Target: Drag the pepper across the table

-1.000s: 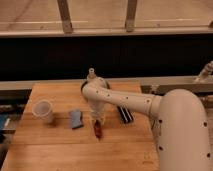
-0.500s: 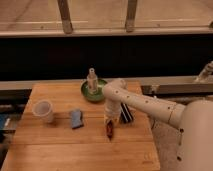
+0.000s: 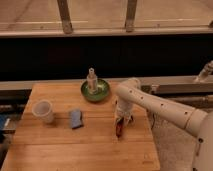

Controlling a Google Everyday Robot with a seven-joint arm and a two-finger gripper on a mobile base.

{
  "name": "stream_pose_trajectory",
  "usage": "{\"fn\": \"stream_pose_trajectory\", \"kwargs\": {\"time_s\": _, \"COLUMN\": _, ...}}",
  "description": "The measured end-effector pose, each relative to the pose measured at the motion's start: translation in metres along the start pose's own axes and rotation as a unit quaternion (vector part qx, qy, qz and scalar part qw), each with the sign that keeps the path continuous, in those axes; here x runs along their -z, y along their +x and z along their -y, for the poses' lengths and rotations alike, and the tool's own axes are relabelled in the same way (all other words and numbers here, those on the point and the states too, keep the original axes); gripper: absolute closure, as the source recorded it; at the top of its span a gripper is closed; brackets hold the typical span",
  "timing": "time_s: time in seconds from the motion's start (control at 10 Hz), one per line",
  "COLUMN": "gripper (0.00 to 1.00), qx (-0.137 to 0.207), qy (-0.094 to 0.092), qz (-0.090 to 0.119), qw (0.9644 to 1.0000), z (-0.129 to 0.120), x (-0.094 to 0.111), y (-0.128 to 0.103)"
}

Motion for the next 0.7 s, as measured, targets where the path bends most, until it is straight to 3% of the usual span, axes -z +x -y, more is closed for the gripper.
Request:
{"fn": "stream_pose_trajectory", "kwargs": {"time_s": 0.4, "gripper": 1.00, "qx": -0.052, "qy": -0.008, "qz": -0.012, "qw": 0.9985, "z": 0.045, "x": -0.010, "y": 0.008}}
{"fn": "stream_pose_trajectory", "kwargs": {"time_s": 0.7, "gripper": 0.96, "qx": -0.073, "qy": -0.012, "qz": -0.013, "qw": 0.9972, "z": 0.062, "x": -0.012, "y": 0.017}}
